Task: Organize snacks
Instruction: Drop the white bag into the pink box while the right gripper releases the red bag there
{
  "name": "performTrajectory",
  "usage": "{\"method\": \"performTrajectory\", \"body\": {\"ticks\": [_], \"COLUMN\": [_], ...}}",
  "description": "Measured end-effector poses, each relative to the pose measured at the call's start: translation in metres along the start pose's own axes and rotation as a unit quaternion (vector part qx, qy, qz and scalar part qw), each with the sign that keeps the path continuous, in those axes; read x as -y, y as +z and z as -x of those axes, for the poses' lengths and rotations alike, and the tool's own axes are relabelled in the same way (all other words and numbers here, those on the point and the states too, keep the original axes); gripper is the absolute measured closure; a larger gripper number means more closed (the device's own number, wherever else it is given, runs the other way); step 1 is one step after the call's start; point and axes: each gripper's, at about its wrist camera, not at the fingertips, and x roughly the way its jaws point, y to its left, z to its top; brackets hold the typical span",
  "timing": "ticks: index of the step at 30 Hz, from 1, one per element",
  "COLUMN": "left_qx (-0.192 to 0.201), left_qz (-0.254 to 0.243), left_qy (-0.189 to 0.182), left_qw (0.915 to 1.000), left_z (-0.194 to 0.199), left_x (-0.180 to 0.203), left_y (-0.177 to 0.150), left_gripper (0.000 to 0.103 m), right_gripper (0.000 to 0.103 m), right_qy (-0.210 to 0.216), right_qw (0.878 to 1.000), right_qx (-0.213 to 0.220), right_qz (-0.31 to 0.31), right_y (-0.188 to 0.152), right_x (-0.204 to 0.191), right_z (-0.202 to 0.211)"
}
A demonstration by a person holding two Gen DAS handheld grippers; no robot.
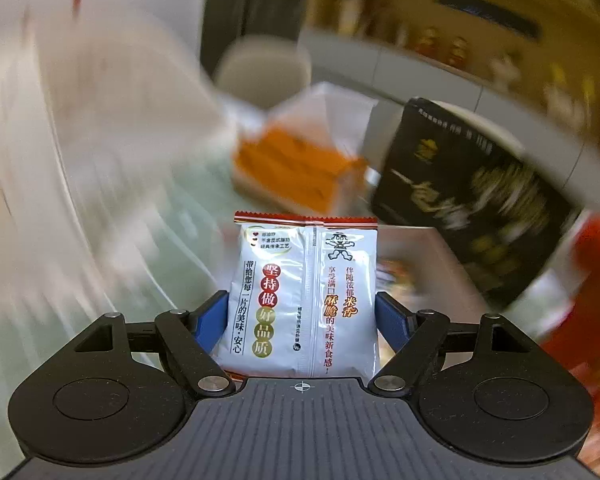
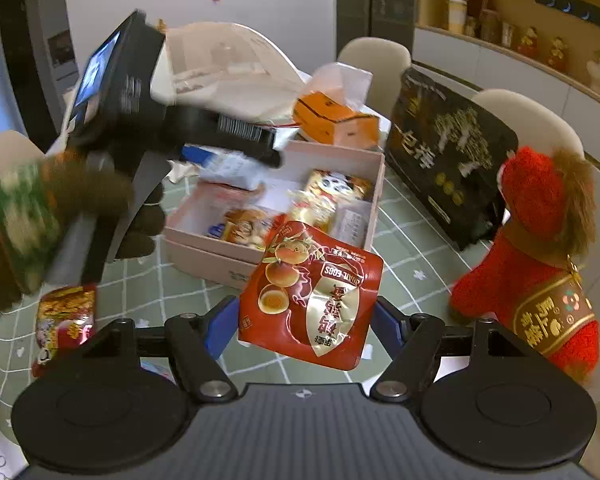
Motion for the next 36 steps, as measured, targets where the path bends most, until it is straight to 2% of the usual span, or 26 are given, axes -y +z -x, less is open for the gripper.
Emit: {"method": "performTrajectory", "body": {"ticks": [1, 2, 3, 4, 5, 6, 8, 10, 12, 14, 16, 18, 20, 21, 24, 26, 28, 32, 34, 36], "left_qx": [0.019, 0.014, -0.016, -0.046, -0.062, -0.056, -0.052, -0.026, 0.005, 0.025, 0.038, 0.041, 0.031, 0.022, -0.001, -0.013, -0.015, -0.013, -0.021, -0.014], "left_qz": [-0.03, -0.033, -0.003, 0.037, 0.062, 0.062, 0.026, 0.014, 0.062, 0.146, 0.197, 0.215, 0.215, 0.214, 0.209, 0.212, 0.229, 0.279, 0.312, 0.319], "left_qy": [0.016, 0.008, -0.035, -0.094, -0.133, -0.147, -0.137, -0.133, -0.132, -0.15, -0.156, -0.147, -0.136, -0.13, -0.113, -0.098, -0.065, 0.01, 0.012, 0.021], "left_qw": [0.9992, 0.9993, 0.9992, 0.9938, 0.9872, 0.9856, 0.9888, 0.9907, 0.9893, 0.9776, 0.9671, 0.9645, 0.9665, 0.9678, 0.9713, 0.9721, 0.9711, 0.9601, 0.9499, 0.9473], "left_z": [0.0, -0.004, -0.012, -0.019, -0.023, -0.021, -0.016, -0.005, 0.014, 0.034, 0.054, 0.073, 0.092, 0.102, 0.14, 0.165, 0.193, 0.232, 0.241, 0.25], "left_x": [0.004, 0.003, -0.004, -0.013, -0.019, -0.02, -0.016, -0.019, -0.034, -0.058, -0.074, -0.08, -0.082, -0.083, -0.082, -0.081, -0.08, -0.081, -0.083, -0.08], "left_y": [-0.005, -0.008, -0.009, -0.012, -0.013, -0.016, -0.017, -0.016, -0.011, -0.01, -0.015, -0.026, -0.045, -0.055, -0.094, -0.12, -0.153, -0.218, -0.241, -0.256], "left_gripper": [0.021, 0.021, 0.02, 0.021, 0.021, 0.022, 0.024, 0.024, 0.024, 0.024, 0.024, 0.024, 0.024, 0.024, 0.024, 0.024, 0.024, 0.024, 0.026, 0.026], "right_gripper": [0.031, 0.031, 0.031, 0.031, 0.031, 0.031, 0.031, 0.031, 0.031, 0.031, 0.031, 0.03, 0.026, 0.026, 0.027, 0.027, 0.027, 0.027, 0.027, 0.027], "right_qy": [-0.003, -0.005, -0.005, -0.003, -0.003, -0.003, 0.001, 0.002, 0.0, 0.004, 0.008, 0.015, 0.049, 0.056, 0.022, 0.034, 0.053, 0.071, 0.097, 0.126], "right_qw": [1.0, 1.0, 1.0, 1.0, 1.0, 1.0, 1.0, 1.0, 1.0, 0.999, 0.999, 0.998, 0.994, 0.994, 0.997, 0.997, 0.994, 0.994, 0.993, 0.991], "right_qx": [-0.003, -0.006, -0.009, -0.011, -0.013, -0.015, -0.011, 0.001, 0.015, 0.028, 0.039, 0.055, 0.087, 0.089, 0.059, 0.063, 0.082, 0.083, 0.06, 0.043], "right_qz": [-0.002, -0.006, -0.009, -0.01, -0.011, -0.01, -0.01, -0.012, -0.014, -0.019, -0.023, -0.031, -0.046, -0.042, -0.034, -0.04, -0.043, -0.005, 0.003, 0.013], "right_y": [-0.001, -0.001, -0.001, 0.0, 0.001, 0.003, 0.008, 0.016, 0.028, 0.042, 0.058, 0.081, 0.103, 0.112, 0.125, 0.112, 0.091, 0.044, 0.025, 0.009], "right_x": [0.003, 0.005, 0.007, 0.008, 0.009, 0.008, 0.009, 0.01, 0.013, 0.017, 0.019, 0.017, 0.014, 0.011, -0.001, -0.003, -0.002, -0.008, -0.012, -0.018], "right_z": [-0.002, -0.004, -0.007, -0.01, -0.012, -0.015, -0.017, -0.013, -0.012, -0.013, -0.02, -0.036, -0.056, -0.069, -0.105, -0.102, -0.086, -0.061, -0.058, -0.055]}}
